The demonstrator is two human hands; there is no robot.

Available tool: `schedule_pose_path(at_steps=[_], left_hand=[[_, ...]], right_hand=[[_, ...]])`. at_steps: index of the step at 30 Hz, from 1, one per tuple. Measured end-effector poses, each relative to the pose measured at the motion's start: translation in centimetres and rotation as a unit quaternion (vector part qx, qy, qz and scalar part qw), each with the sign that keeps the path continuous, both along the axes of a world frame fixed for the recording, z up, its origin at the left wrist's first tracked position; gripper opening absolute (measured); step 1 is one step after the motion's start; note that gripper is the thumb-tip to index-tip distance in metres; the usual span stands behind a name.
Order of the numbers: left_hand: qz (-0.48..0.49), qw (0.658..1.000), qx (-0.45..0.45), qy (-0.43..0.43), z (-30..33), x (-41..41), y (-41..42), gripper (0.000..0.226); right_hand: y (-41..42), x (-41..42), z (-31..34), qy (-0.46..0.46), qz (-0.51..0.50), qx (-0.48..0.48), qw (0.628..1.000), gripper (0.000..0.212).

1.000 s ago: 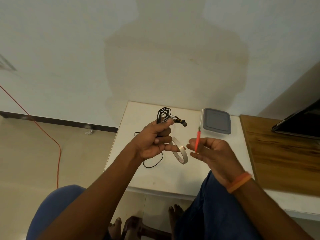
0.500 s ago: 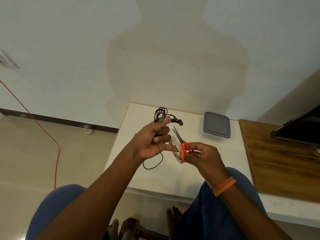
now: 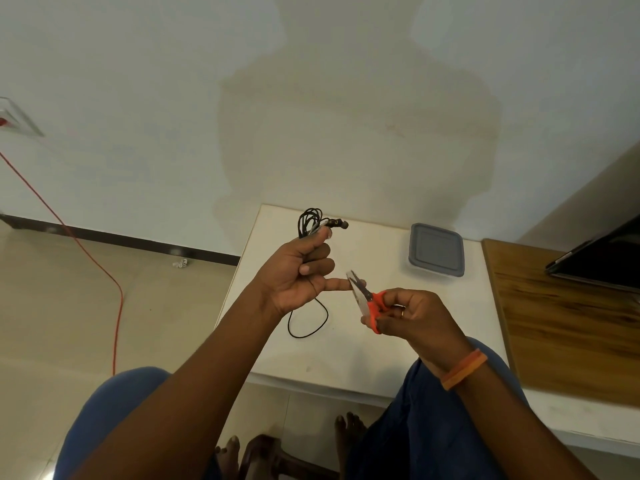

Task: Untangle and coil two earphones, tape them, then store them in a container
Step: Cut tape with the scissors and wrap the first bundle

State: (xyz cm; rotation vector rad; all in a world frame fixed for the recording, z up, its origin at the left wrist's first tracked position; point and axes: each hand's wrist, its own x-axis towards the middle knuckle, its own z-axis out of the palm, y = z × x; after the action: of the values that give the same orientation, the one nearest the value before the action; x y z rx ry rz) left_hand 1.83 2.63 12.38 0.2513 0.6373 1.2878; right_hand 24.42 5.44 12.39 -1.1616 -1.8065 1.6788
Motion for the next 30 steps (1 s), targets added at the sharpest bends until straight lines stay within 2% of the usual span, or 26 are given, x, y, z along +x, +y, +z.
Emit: schedule_pose_path(at_steps=[4, 13, 17, 21, 25, 30], left_hand=[[0.006, 1.0, -0.019, 0.018, 0.2, -0.2, -0.1, 0.008], [-0.046, 0.997, 0.003, 0.063, 0.5, -0.2, -0.1, 0.008], [-0.055, 0.996, 0.01, 0.072, 0.6, -0.3, -0.2, 0.012], [-0.057, 0.995, 0.008, 0.077, 0.7, -0.6, -0.2, 0.01], [-0.083, 0.993, 0.017, 0.082, 0.8, -0.8, -0.3, 0.009], [-0.129, 0.985, 0.019, 0.109, 0.8, -0.6, -0.4, 0.011]], right_hand=[[0.0, 0.1, -0.3, -0.044, 0.054, 0.047, 0.996, 0.022], [-0.2, 0.1, -0.3, -0.089, 0.063, 0.066, 0.992, 0.021], [-0.4, 0.4, 0.2, -0.13, 0.063, 0.116, 0.983, 0.021], [-0.3, 1.3, 1.2, -0.158, 0.07, 0.154, 0.973, 0.042], [1.1, 3.1, 2.0, -0.178, 0.078, 0.182, 0.964, 0.041], [2.4, 4.2, 2.1, -0.228, 0.127, 0.153, 0.953, 0.054]])
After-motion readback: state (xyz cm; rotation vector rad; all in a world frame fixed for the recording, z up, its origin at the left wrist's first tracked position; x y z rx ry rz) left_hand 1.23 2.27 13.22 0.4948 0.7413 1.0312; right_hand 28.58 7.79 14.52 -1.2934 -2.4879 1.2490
